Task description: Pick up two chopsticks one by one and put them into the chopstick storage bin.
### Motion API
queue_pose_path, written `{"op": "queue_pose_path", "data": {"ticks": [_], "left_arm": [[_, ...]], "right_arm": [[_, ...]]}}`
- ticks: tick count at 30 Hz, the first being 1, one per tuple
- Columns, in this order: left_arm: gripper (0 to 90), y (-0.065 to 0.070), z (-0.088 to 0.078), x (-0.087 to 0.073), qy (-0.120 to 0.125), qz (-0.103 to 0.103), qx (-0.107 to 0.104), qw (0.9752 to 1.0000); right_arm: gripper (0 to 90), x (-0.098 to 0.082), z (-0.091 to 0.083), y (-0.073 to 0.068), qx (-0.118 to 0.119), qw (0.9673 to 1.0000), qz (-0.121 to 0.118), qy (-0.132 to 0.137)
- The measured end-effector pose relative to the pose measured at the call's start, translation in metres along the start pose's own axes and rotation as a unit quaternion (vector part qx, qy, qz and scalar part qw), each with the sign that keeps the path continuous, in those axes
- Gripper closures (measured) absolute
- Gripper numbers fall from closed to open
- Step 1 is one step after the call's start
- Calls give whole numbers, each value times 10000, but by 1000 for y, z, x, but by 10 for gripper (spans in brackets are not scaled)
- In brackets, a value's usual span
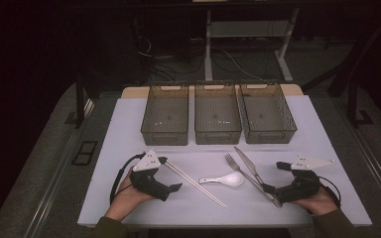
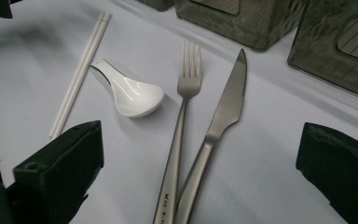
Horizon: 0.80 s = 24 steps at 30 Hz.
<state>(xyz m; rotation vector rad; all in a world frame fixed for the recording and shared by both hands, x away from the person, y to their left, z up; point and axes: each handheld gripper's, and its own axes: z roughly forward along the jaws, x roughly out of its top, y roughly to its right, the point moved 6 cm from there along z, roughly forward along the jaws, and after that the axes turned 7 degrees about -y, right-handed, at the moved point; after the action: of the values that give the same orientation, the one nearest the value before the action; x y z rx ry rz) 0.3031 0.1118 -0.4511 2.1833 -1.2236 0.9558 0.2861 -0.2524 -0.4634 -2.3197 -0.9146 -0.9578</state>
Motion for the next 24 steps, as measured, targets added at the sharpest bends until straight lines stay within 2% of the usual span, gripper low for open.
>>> {"op": "queue_pose_path", "data": {"ticks": [12, 24], "left_arm": [[23, -5, 2, 4, -52, 39, 78, 9999], [262, -27, 8, 10, -97, 2, 228, 9997]], "right_arm": [[8, -1, -1, 1, 41, 10000, 21, 8], [7, 1, 1, 0, 12, 10000, 45, 5]]}}
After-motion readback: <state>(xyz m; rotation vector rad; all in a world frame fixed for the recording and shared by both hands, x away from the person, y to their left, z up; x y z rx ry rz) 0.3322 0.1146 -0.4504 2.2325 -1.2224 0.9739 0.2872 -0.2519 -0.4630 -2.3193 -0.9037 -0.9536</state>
